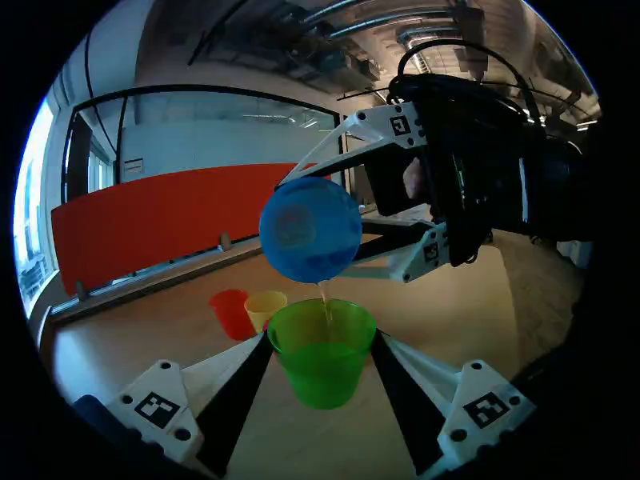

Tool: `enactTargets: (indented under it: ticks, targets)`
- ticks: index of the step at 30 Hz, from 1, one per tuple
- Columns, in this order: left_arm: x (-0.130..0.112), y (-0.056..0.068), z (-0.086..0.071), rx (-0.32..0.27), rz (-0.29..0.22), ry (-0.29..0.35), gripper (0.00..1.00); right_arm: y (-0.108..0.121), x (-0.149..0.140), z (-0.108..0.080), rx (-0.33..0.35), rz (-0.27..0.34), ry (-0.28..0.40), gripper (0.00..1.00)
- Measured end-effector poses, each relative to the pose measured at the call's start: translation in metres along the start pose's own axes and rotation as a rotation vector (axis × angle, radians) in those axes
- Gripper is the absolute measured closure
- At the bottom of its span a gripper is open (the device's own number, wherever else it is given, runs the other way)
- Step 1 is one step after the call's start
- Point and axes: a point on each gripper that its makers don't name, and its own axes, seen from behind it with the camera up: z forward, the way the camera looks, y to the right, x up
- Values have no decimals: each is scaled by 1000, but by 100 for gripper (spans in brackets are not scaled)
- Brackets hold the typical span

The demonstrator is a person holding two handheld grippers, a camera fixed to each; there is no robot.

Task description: Pour water

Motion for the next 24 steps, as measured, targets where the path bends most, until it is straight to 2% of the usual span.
enactTargets:
  ticks: [8, 24]
  targets:
    - [0, 0, 0, 1, -1, 0, 13, -4, 5, -3, 2, -17, -2, 12]
    - [0, 0, 2, -1, 1, 0, 13, -5, 1, 5, -4, -58, 4, 12]
